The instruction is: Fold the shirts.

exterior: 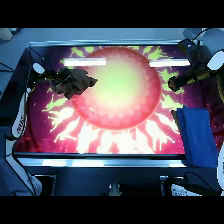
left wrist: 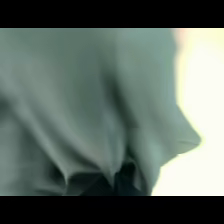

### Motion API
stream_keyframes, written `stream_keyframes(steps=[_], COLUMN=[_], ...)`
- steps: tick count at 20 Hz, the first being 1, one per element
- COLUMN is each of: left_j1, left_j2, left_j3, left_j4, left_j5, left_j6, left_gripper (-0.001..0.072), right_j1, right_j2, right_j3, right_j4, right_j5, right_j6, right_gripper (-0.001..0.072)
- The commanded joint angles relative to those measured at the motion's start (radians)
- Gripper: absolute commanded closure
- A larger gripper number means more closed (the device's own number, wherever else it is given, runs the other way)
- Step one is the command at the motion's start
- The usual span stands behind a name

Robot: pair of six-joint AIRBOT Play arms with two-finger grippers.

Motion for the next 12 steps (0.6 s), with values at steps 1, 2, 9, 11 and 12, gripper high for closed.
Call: stream_keyframes(steps=[1,2,9,11,12], left_j1=[-0.041,-0.066,-0.38,-0.483,-0.526], left_j2=[0.18,0.277,0.827,0.853,0.85], left_j3=[0.055,0.057,0.055,0.053,0.034], left_j4=[-0.1,-0.1,0.091,0.249,0.293], left_j5=[-0.016,-0.023,-0.024,-0.063,-0.082], left_j6=[0.264,0.29,0.217,0.119,0.09], left_gripper=[0.0684,0.0684,0.0684,0.0684,0.0684], right_j1=[0.0,0.0,0.0,0.0,0.0], right_j2=[0.081,0.122,0.488,0.563,0.588], right_j3=[0.013,0.017,0.026,0.026,0.026], right_j4=[-0.052,-0.072,-0.101,-0.101,-0.102], right_j5=[-0.003,-0.01,0.017,0.069,0.112], right_j6=[-0.023,-0.023,-0.006,0.0,-0.001], right_gripper=[0.0038,0.0038,0.0038,0.0038,0.0038])
